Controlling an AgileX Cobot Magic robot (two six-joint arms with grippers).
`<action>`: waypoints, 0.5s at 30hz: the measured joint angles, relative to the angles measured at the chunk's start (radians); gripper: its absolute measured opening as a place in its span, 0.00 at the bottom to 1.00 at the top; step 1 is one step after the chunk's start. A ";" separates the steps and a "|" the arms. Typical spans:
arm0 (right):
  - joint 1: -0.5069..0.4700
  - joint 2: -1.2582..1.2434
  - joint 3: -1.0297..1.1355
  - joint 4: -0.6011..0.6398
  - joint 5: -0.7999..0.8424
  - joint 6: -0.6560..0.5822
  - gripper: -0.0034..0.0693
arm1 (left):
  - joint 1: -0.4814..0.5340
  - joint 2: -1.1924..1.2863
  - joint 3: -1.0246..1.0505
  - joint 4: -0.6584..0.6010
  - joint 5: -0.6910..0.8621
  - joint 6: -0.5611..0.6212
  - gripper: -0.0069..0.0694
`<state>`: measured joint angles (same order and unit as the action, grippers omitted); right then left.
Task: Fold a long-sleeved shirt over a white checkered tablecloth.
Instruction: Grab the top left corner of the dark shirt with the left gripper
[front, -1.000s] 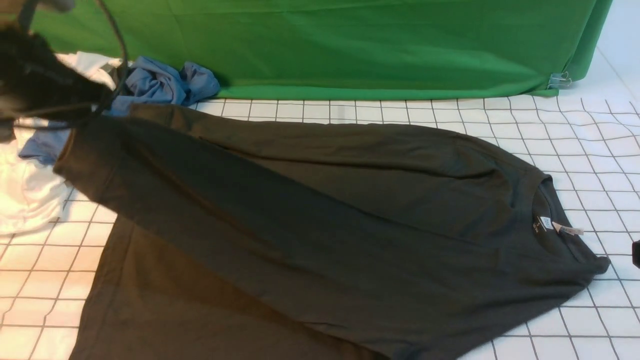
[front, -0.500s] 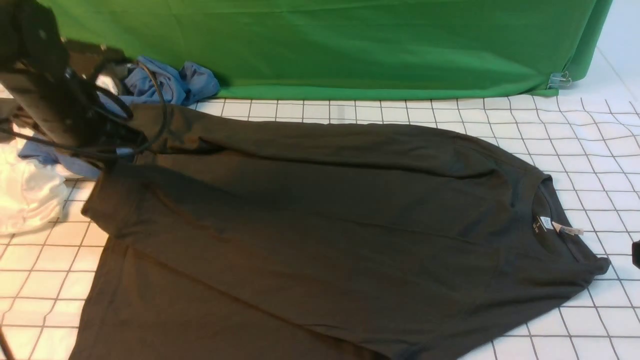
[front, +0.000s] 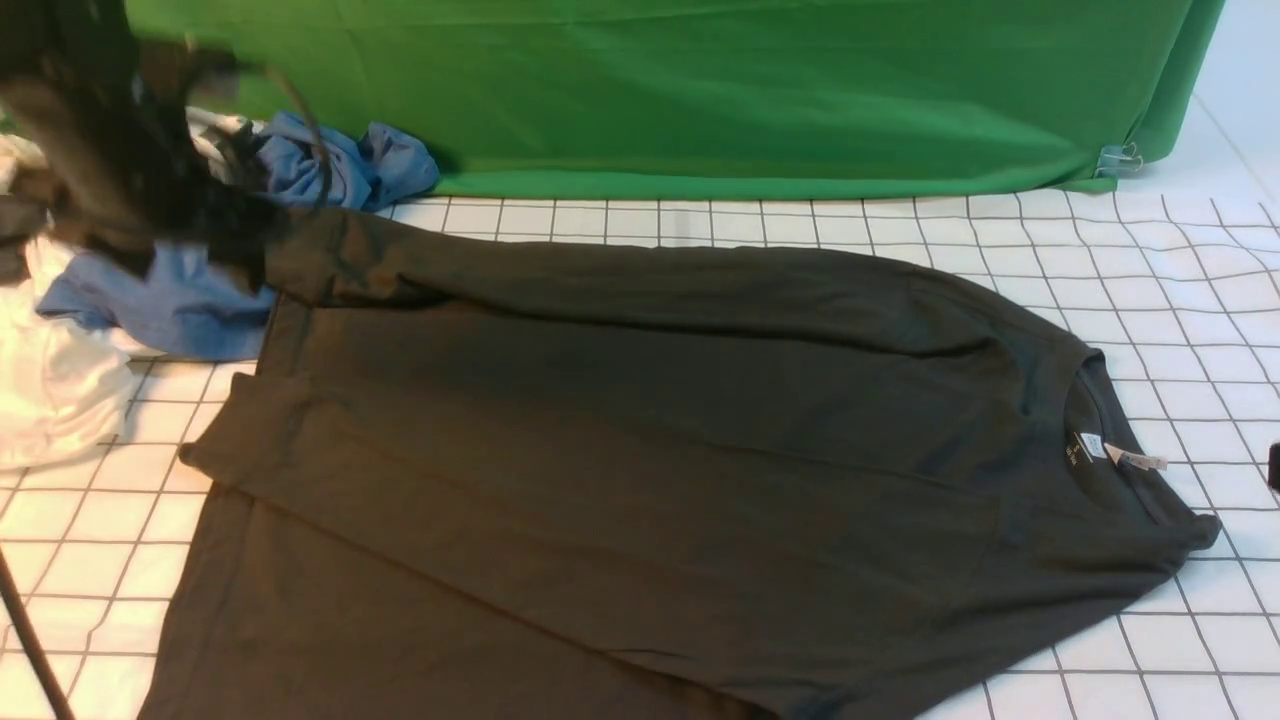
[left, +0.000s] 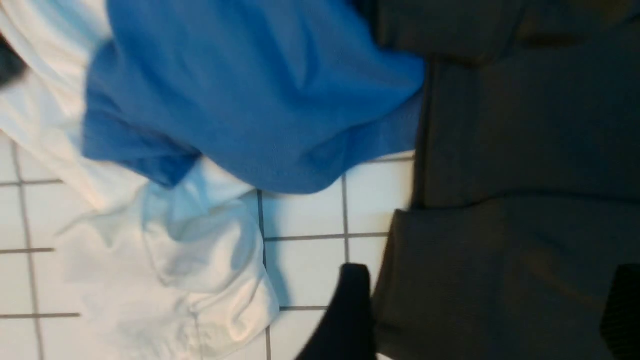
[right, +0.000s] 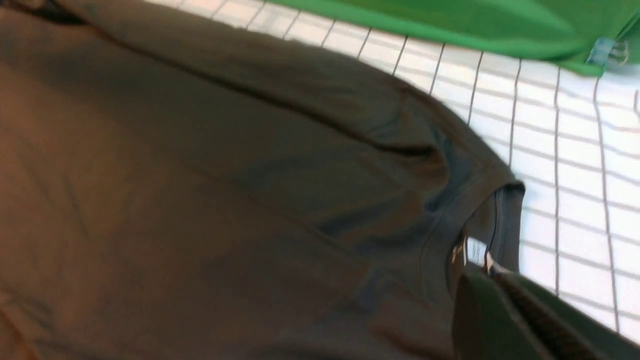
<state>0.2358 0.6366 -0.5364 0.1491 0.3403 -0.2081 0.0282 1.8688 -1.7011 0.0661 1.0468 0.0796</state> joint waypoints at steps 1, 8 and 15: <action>0.000 0.003 0.000 -0.001 -0.018 0.000 0.14 | -0.011 -0.006 -0.058 -0.006 0.041 -0.001 0.89; 0.000 0.017 0.000 -0.006 -0.058 0.000 0.14 | -0.027 0.003 -0.218 -0.014 -0.001 -0.028 0.89; 0.000 0.017 0.000 -0.010 -0.080 0.000 0.15 | 0.004 0.119 -0.226 -0.048 -0.032 -0.030 0.82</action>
<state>0.2358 0.6538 -0.5364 0.1387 0.2599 -0.2081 0.0320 1.9882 -1.9273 0.0185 1.0150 0.0500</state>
